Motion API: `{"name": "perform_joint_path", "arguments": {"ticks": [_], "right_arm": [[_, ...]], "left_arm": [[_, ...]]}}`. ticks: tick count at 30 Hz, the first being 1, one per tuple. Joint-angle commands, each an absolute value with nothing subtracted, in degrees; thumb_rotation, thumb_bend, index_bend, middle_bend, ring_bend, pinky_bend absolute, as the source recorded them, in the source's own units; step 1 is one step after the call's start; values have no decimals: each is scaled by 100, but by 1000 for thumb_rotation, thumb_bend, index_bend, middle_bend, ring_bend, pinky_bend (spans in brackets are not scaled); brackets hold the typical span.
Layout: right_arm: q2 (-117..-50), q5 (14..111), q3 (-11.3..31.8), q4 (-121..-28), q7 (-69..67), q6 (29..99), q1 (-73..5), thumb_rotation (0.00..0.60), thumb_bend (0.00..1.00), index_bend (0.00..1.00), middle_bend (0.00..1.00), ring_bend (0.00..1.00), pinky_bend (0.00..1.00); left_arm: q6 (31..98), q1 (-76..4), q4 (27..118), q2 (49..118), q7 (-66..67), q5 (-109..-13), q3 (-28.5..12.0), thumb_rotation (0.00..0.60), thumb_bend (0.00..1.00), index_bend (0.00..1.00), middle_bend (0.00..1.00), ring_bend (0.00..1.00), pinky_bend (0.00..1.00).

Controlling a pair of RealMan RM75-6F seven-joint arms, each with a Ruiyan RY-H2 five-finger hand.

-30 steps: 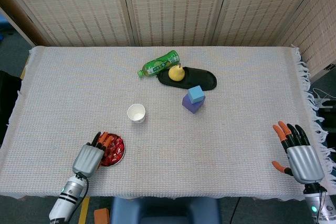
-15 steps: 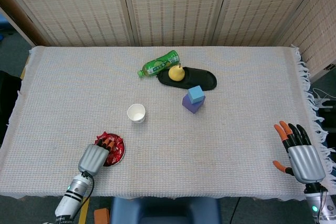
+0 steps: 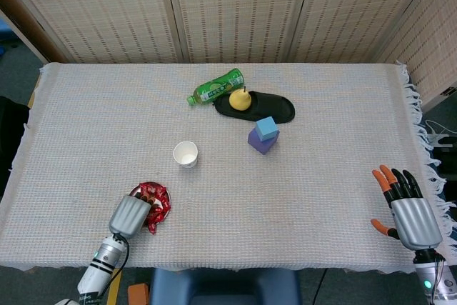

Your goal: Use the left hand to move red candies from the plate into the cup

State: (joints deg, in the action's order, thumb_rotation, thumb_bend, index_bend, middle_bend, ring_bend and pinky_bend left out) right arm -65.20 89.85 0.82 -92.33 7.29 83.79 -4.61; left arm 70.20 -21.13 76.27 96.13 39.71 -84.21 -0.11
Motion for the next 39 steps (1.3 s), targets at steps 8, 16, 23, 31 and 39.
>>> {"name": "perform_joint_path", "arguments": {"ticks": [8,16,23,31,39], "right_arm": [[-6511,8975,81,-9237,725,8376,-458,600,0,0,0,0,0],[-6507,8969,76,-9253,744,8361,-460,600,0,0,0,0,0],[-6501,8966,78,-9254,732,8364,-459,600,0,0,0,0,0],[-6472,8951,86,-9253,669,8372,-455,600,0,0,0,0,0],[-6446,8833,139,-9241,599,8381,-436,600,0,0,0,0,0]], "left_arm": [[7220,-2086,7406,9727,3759,-8551,-7,600,420,598,569,565,972],[7369,-2060,7609,9550,3626,-8621,-38,600,427,615,589,577,976],[7243,-2133,8137,9229,3371,-8502,-162,600,428,621,593,578,977],[7124,-2354,8749,8909,3386,-8349,-489,600,428,623,597,579,977],[6838,-2840,9252,8741,3849,-8085,-1009,600,427,623,599,579,977]]}}
